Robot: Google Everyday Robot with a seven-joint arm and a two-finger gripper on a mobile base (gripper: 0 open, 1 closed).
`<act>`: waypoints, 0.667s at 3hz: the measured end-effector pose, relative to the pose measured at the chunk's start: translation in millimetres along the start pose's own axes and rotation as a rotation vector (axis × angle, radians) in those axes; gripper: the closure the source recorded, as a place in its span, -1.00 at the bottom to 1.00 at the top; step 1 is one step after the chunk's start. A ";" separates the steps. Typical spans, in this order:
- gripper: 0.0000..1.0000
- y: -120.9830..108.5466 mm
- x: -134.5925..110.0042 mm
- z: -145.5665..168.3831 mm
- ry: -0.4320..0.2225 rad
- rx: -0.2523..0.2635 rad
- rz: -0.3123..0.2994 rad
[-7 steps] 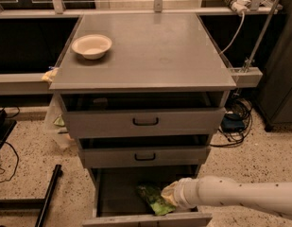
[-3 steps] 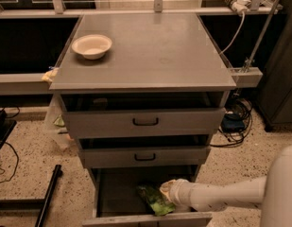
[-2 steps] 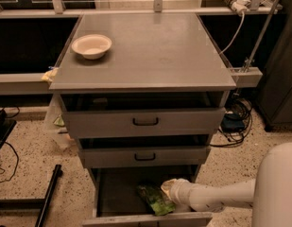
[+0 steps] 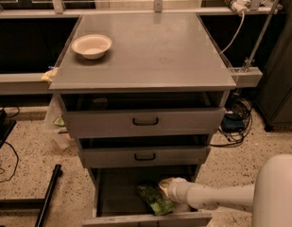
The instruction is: Pick green rice chip bag from top drawer and place on counter
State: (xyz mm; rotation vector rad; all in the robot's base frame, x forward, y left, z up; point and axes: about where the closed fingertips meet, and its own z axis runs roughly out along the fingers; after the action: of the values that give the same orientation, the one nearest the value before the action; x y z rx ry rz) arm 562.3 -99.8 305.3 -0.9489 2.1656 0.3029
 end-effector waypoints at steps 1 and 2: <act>-0.71 5.9 3.1 19.8 -0.006 -0.042 0.038; -0.90 13.8 7.5 36.1 -0.003 -0.086 0.079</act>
Offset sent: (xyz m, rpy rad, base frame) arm 0.0091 0.0318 -0.0496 0.1319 0.1361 0.0069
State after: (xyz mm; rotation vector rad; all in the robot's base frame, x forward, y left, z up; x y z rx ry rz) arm 568.5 -77.1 273.7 -0.9104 2.2054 0.4383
